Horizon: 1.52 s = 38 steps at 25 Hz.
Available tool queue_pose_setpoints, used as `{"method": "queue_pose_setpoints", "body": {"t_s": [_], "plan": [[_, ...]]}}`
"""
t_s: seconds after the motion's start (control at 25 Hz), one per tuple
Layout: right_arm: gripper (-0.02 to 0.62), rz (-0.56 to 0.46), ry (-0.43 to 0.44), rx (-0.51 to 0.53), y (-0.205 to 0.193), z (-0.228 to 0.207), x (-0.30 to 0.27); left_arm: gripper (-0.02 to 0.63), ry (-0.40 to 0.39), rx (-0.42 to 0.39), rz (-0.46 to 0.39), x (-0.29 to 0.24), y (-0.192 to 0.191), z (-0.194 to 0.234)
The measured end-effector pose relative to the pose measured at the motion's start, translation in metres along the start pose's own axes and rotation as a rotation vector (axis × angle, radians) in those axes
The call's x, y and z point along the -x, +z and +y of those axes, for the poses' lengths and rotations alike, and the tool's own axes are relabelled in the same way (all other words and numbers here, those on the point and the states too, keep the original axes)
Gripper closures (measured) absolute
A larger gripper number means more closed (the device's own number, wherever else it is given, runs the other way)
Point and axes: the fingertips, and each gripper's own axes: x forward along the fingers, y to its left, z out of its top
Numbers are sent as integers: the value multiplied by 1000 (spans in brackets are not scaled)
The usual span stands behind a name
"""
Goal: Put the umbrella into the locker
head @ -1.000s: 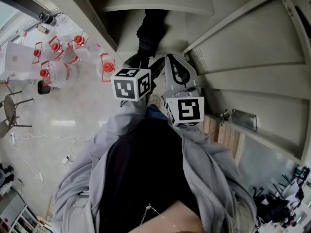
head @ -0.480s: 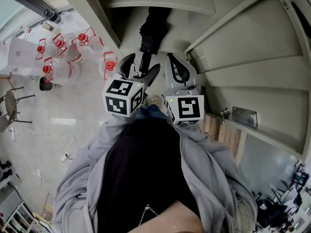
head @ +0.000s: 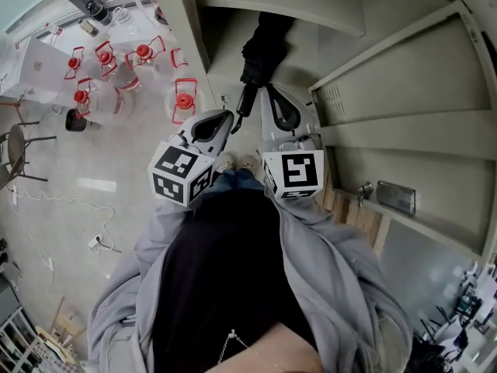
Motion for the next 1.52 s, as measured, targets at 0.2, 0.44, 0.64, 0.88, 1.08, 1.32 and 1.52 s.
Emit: {"method": "queue_pose_setpoints", "body": {"t_s": [0.2,0.44,0.64,0.88,1.08,1.32,1.52], "plan": [[592,11,-3,5,-1,-1,-4,598,-79,-31,87,-17,-20,-14],[592,31,-68,1,-9,-25,2,600,-73,-107,81,-47,-12,-16],[592,50,-133,-7,-13,-50,11,600,-115,-125,85,-82,2,-24],[592,69,-177,-21,-20,-65,13,600,-114,-152,67,-114,23,-15],[592,62,-159,-21,-15,-67,7,600,-124,-166,68,-127,27,-22],[592,70,-154,-4,-17,-68,5,600,-154,-151,44,-133,33,-27],[592,48,-156,-2,-10,-67,7,600,-147,-103,-14,-114,42,-22]]}}
